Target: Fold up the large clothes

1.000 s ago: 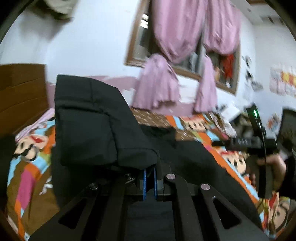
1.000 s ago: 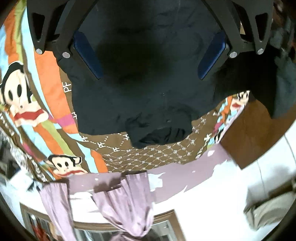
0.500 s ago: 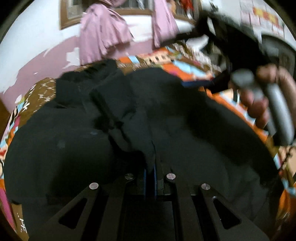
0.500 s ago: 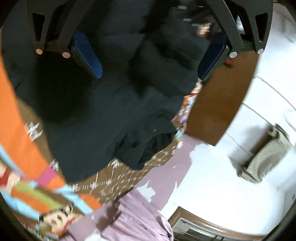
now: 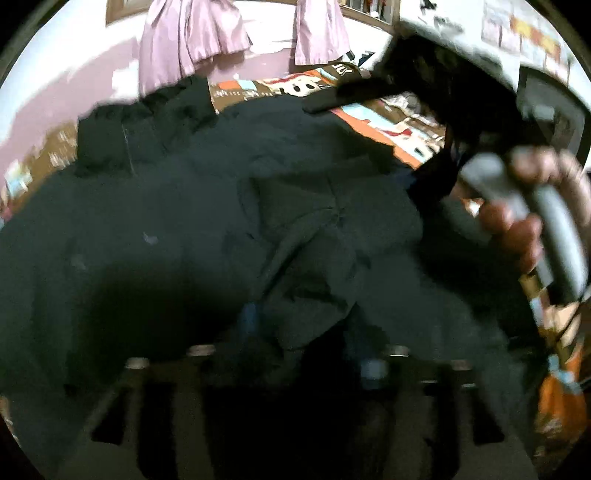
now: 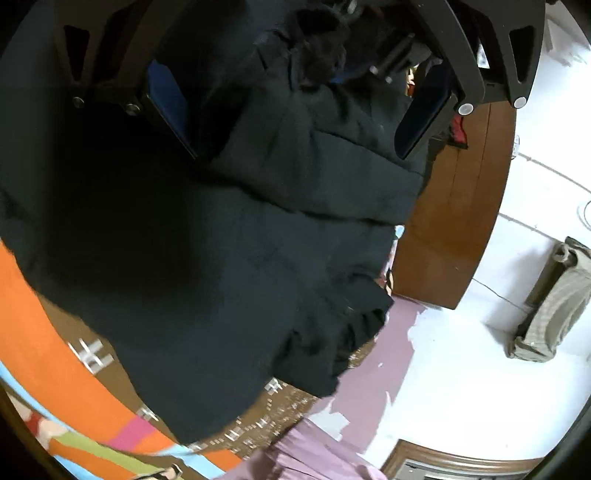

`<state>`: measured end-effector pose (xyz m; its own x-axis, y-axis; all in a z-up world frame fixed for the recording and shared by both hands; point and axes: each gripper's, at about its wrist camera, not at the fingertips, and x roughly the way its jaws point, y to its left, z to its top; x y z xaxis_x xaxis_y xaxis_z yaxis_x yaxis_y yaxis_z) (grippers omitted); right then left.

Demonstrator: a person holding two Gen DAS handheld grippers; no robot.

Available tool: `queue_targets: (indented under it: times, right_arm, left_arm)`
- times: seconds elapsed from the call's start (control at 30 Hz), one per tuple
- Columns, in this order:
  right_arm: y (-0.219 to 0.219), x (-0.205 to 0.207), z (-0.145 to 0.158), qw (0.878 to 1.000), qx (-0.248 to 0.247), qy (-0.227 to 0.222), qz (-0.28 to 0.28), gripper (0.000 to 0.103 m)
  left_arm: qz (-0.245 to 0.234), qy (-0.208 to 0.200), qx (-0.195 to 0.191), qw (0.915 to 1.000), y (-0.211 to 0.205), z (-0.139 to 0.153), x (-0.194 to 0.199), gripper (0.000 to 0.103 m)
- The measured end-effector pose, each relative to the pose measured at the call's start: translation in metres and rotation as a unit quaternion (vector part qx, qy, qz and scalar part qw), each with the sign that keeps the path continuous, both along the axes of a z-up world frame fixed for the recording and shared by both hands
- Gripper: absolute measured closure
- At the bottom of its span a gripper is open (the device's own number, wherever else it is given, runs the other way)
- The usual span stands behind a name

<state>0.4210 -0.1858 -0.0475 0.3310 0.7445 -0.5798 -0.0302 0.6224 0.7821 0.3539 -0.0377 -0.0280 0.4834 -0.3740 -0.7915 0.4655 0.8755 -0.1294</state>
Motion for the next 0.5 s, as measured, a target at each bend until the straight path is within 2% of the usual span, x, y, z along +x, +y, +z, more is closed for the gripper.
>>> queue_targets:
  times: [0.1, 0.2, 0.27, 0.3, 0.33, 0.37, 0.43, 0.5]
  right_arm:
    - [0.001, -0.006, -0.004, 1.000, -0.005, -0.003, 0.000, 0.003]
    - [0.007, -0.009, -0.002, 0.999, -0.038, -0.006, 0.007, 0.014]
    - [0.006, -0.012, -0.003, 0.999, -0.054, -0.005, 0.000, 0.021]
    - [0.006, -0.012, -0.003, 0.999, -0.054, -0.005, 0.000, 0.029]
    - [0.005, -0.012, -0.004, 0.999, -0.054, 0.000, -0.007, 0.044]
    - [0.003, -0.012, -0.005, 0.999, -0.052, 0.006, -0.012, 0.052]
    - [0.000, -0.013, -0.006, 0.998, -0.057, 0.019, -0.030, 0.080]
    - [-0.003, -0.014, -0.006, 0.997, -0.060, 0.019, -0.035, 0.092]
  left_arm:
    - [0.013, 0.007, -0.020, 0.9997, 0.006, 0.007, -0.002, 0.039]
    - [0.028, 0.001, -0.034, 0.9990, 0.017, 0.020, -0.009, 0.039]
    - [0.041, -0.020, -0.050, 0.9977, 0.029, 0.033, -0.020, 0.039]
    - [0.046, -0.030, -0.053, 0.9971, 0.035, 0.038, -0.025, 0.039]
    - [0.055, -0.043, -0.052, 0.9962, 0.042, 0.044, -0.028, 0.039]
    - [0.064, -0.054, -0.048, 0.9953, 0.048, 0.050, -0.030, 0.039]
    - [0.090, -0.079, -0.033, 0.9923, 0.064, 0.061, -0.032, 0.039]
    - [0.114, -0.098, -0.020, 0.9884, 0.082, 0.072, -0.030, 0.038]
